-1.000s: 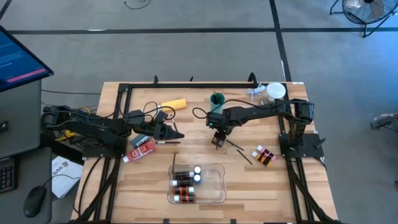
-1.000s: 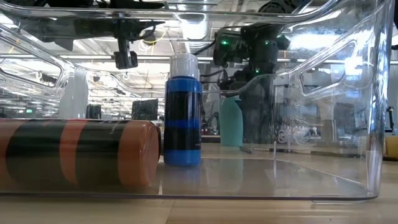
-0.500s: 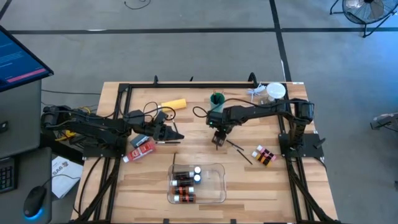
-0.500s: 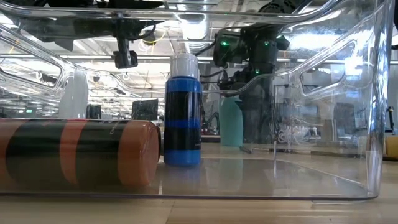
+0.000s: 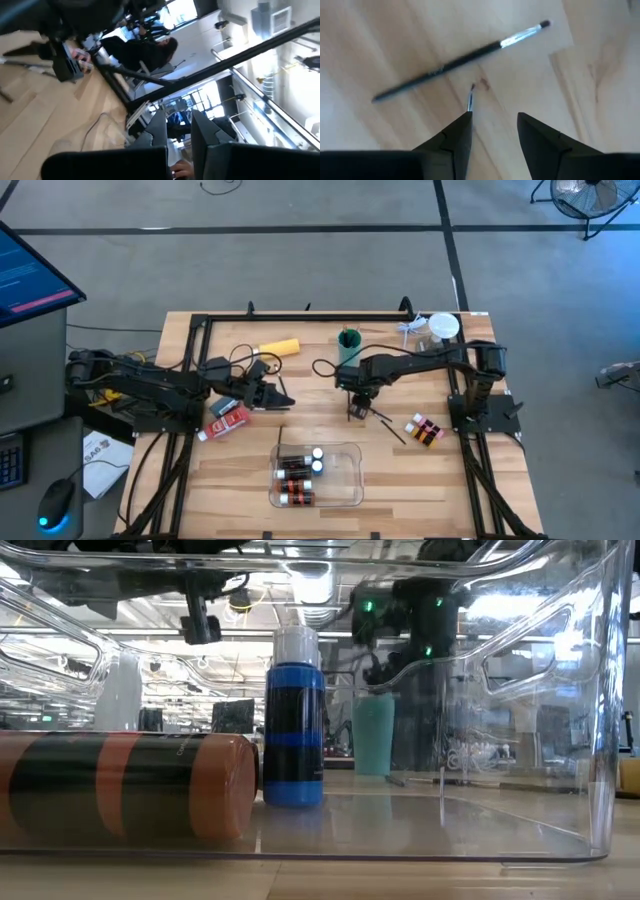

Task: Pick & Place Paint Supplies
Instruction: Put the silver paint brush into the green cup

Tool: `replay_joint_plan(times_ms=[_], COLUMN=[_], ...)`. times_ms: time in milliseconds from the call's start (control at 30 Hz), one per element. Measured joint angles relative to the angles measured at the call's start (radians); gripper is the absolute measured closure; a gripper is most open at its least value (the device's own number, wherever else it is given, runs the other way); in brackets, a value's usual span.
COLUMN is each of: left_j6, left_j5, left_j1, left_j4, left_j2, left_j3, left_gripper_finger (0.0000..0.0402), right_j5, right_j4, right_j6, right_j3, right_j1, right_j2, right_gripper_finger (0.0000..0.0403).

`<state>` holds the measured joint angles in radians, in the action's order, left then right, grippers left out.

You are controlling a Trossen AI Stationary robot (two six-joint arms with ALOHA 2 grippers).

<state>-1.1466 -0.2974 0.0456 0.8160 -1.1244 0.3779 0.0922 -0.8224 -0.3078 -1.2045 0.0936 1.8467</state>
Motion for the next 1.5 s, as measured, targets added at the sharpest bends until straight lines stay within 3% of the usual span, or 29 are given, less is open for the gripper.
replay_joint_plan(times_ms=[733, 1500], left_j6=[0.017, 0.025], left_j5=[0.003, 0.006], left_j1=[-0.002, -0.001], left_j4=[0.001, 0.0], left_j2=[0.0, 0.0], left_j3=[0.001, 0.0], left_gripper_finger=[0.04, 0.04], right_j5=[-0.083, -0.068], right_j4=[0.125, 0.185], right_j6=[0.012, -0.007], right_j3=[0.041, 0.084], right_j1=[0.029, 0.024], right_j2=[0.009, 0.008], right_gripper_finger=[0.0259, 0.0261])
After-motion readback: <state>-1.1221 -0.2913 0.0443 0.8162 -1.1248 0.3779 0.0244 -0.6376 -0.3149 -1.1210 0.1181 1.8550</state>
